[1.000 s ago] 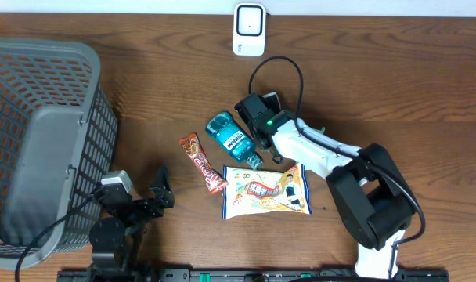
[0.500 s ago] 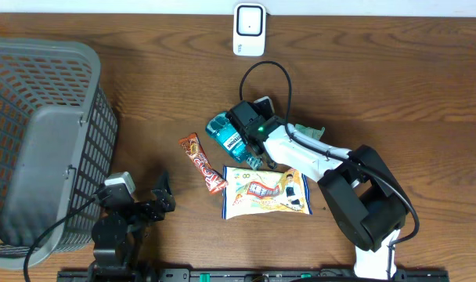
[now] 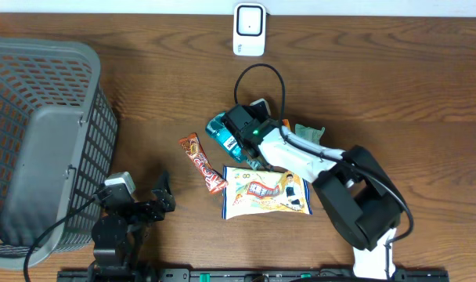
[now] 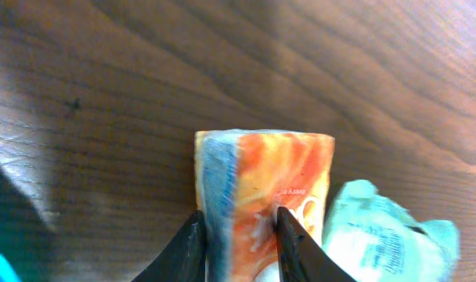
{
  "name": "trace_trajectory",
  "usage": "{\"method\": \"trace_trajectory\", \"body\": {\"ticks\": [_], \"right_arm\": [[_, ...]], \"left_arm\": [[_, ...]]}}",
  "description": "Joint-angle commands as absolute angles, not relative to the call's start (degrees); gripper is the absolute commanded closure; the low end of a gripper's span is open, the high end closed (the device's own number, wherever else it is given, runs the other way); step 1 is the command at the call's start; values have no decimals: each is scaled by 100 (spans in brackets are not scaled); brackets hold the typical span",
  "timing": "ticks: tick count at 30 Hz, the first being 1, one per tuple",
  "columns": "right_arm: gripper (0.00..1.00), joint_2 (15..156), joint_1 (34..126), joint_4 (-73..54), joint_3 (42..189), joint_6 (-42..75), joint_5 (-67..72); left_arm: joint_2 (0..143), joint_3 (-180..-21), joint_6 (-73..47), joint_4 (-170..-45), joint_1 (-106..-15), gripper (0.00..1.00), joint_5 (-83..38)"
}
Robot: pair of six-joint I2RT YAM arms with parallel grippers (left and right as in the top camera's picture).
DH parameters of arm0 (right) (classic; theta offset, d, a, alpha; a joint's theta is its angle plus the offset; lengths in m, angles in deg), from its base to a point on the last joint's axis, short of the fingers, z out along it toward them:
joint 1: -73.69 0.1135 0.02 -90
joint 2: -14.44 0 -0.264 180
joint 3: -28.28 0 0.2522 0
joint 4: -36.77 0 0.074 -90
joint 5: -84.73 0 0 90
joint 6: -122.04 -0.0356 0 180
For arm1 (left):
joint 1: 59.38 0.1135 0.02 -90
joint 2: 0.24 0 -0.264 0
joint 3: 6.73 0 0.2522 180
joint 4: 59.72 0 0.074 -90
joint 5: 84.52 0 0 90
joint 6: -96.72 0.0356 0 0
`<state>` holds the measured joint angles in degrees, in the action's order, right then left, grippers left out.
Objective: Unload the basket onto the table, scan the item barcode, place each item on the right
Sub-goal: 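Lift the orange package off the table with the right gripper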
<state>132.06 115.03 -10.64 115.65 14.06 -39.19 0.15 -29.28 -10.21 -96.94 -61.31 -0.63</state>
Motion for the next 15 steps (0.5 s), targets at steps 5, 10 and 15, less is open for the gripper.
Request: {"method": "trace_trajectory", "body": {"ticks": [5, 10, 15], "right_arm": [[86, 13737, 11214, -1278, 11624, 1161, -3031], [99, 13637, 10967, -2323, 12292, 348, -2063], [99, 13617, 10454, -4596, 13988, -183, -26]], "left_arm": [[-3, -2896, -1078, -9705, -6112, 2, -120], [-3, -2896, -1076, -9708, -6112, 2, -120], [-3, -2896, -1078, -9708, -6112, 2, -120]]}}
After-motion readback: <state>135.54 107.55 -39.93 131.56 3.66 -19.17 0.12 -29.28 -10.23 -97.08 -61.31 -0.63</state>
